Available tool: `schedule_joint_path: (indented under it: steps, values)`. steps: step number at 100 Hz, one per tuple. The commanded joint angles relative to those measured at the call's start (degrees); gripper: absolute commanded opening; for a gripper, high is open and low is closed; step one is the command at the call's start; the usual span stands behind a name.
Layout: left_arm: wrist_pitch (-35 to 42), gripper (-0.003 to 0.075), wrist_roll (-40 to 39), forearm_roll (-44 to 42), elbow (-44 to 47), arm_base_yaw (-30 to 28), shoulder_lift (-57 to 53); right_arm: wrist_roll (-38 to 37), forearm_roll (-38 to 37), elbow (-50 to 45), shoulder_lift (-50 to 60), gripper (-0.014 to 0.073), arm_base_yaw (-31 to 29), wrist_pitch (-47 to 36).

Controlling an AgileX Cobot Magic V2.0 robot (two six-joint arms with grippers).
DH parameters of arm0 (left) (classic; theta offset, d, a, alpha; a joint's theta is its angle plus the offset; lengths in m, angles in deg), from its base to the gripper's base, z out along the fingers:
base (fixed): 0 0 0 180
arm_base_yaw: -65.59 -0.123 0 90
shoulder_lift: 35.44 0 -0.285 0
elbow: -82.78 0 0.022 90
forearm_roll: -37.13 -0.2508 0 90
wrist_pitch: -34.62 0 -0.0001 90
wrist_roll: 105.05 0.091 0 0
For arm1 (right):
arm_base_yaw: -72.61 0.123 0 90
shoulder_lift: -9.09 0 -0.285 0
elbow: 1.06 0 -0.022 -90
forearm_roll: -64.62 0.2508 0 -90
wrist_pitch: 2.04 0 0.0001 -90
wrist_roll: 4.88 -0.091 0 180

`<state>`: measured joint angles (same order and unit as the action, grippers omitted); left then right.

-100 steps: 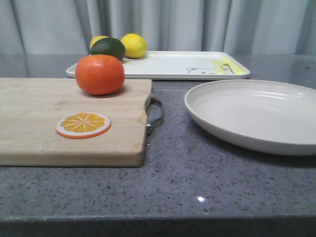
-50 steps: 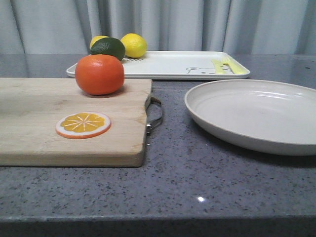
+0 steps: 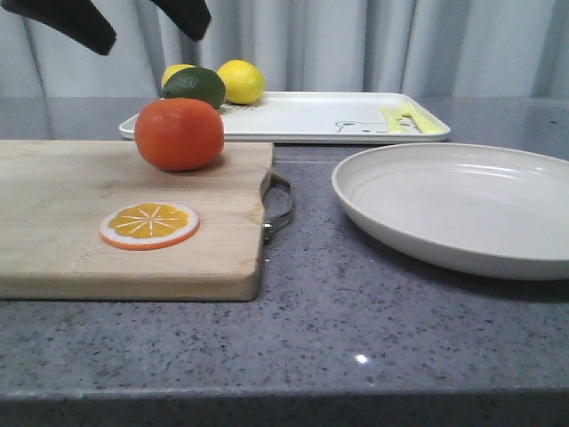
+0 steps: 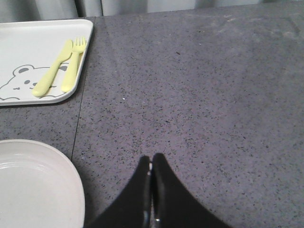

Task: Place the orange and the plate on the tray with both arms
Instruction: 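Lower the left gripper over the orange on the cutting board and close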

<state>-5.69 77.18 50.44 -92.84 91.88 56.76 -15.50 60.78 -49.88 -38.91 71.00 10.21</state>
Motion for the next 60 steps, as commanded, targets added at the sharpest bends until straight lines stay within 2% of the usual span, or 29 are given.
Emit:
schedule_joint_path:
  steps: [1, 17, 60]
  values:
    - [-2.3, 0.0652, -0.6, 1.3, -5.5, 0.5, 1.8, 0.5, -0.2, 2.2, -0.1, -0.0067, -0.2, -3.8]
    - [-5.1, 0.0652, -0.6, 1.3, -9.3, 0.5, 5.9, 0.5, -0.2, 2.2, -0.1, -0.0067, -0.2, -3.7]
    - [-5.2, 0.0650, -0.7, 1.1, -9.5, 0.5, 9.0, 0.5, -0.2, 2.2, -0.1, -0.0067, -0.2, -2.3]
